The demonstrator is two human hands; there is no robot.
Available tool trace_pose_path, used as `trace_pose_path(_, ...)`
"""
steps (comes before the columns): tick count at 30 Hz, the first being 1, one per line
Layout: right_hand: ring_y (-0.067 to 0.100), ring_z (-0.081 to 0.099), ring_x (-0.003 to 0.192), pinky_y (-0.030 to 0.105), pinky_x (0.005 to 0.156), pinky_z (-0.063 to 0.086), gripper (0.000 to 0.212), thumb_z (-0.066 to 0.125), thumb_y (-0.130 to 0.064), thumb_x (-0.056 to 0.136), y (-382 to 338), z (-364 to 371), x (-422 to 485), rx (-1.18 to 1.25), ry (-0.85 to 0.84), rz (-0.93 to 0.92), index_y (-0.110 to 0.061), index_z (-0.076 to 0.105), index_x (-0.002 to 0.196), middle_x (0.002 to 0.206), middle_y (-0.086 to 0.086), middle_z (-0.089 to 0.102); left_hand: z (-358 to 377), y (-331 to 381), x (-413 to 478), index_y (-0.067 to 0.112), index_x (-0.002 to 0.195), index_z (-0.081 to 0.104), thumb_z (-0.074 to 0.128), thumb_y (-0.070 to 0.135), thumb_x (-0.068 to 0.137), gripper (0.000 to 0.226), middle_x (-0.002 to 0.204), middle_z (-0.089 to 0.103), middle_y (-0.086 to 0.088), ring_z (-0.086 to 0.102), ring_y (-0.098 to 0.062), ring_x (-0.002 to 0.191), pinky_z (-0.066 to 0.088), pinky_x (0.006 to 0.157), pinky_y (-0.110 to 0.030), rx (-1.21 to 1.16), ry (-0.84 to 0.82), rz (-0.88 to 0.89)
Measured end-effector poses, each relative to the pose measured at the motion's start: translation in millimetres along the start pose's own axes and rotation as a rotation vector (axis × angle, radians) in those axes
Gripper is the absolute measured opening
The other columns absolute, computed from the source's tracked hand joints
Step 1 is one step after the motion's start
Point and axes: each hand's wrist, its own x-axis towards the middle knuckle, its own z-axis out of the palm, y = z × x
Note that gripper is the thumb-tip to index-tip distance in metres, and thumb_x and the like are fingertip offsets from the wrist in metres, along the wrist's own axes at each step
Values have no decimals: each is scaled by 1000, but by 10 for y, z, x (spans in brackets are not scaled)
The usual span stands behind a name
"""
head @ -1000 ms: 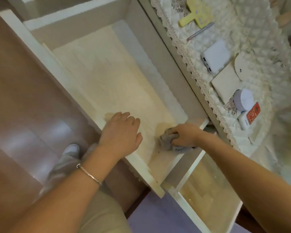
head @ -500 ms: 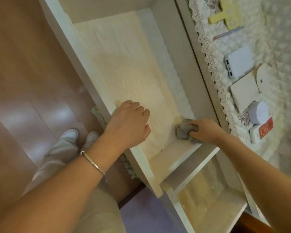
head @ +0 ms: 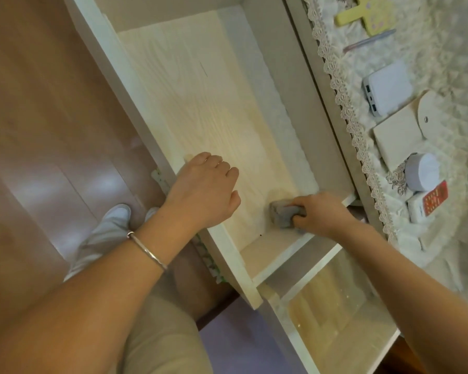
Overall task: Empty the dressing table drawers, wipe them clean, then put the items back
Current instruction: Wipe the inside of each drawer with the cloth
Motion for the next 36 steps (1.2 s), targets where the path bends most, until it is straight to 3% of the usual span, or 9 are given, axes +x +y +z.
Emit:
trace_pose_path(4, 19, 56, 73, 33, 69, 48, 20, 54, -22, 79, -638, 155, -346, 122, -169, -219, -18, 65, 95, 77, 2, 63, -28, 7, -18, 9, 83, 70, 26, 38, 77, 53, 78, 70, -6, 65, -25, 80, 29, 86, -34, 33, -32, 9)
trace_pose_path(8, 21, 58, 82, 37, 74, 52, 24, 53, -20, 80, -494, 138, -217, 112, -191, -171, -17, 64, 102, 91, 4, 67, -28, 25, -20, 11, 82, 70, 24, 39, 77, 54, 77, 70, -4, 65, -23, 76, 44, 83, -34, 39, -20, 12)
trace_pose_path(11, 23, 58, 85, 36, 74, 51, 26, 52, -18, 82, -291, 54, -62, 59, -134, -64, -16, 64, 104, 97, 7, 67, -23, 27, -16, 11, 85, 70, 22, 39, 78, 55, 79, 70, -4, 64, -24, 77, 40, 85, -36, 31, -28, 6)
trace_pose_path(17, 20, 60, 77, 38, 73, 54, 16, 54, -17, 78, -682, 182, -347, 150, -234, -222, -13, 64, 89, 83, 5, 67, -3, 4, -15, 7, 88, 69, 24, 38, 78, 56, 81, 69, -9, 62, -29, 77, 28, 85, -38, 80, -18, -14)
trace_pose_path(20, 25, 60, 85, 34, 71, 50, 15, 51, -13, 80, -312, 125, -72, 61, -189, -110, -12, 60, 92, 92, 7, 64, -32, 34, -20, 10, 103, 64, 10, 42, 77, 68, 97, 68, -6, 59, -27, 91, 26, 90, -38, 55, -66, -19)
trace_pose_path(23, 33, 60, 96, 33, 73, 47, 29, 52, -10, 81, 175, 22, 249, -3, -96, 81, -11, 62, 107, 107, 14, 63, -49, 34, -23, 13, 114, 59, 0, 43, 73, 77, 110, 64, -3, 55, -24, 102, 25, 95, -37, 31, -76, -43)
trace_pose_path(27, 37, 60, 98, 33, 68, 44, 28, 49, -7, 84, 515, -78, 410, -37, 10, 246, -4, 60, 110, 109, 20, 62, -52, 28, -21, 10, 100, 66, 13, 42, 76, 66, 95, 69, -5, 60, -26, 90, 34, 88, -41, 48, -74, -60)
trace_pose_path(31, 31, 59, 91, 29, 63, 41, 22, 53, -18, 81, 205, -11, 172, -5, -11, 113, -12, 61, 100, 100, 11, 64, -9, 27, -17, 8, 87, 69, 25, 39, 77, 55, 80, 70, -6, 63, -28, 77, 34, 82, -39, 77, -86, -75)
trace_pose_path(36, 24, 53, 74, 27, 55, 37, 13, 53, -19, 80, -610, 169, -372, 163, -104, -94, -15, 61, 89, 79, 3, 57, -80, 47, -20, 5, 94, 68, 24, 39, 80, 57, 85, 71, -10, 64, -29, 80, 45, 80, -39, 71, -162, -47)
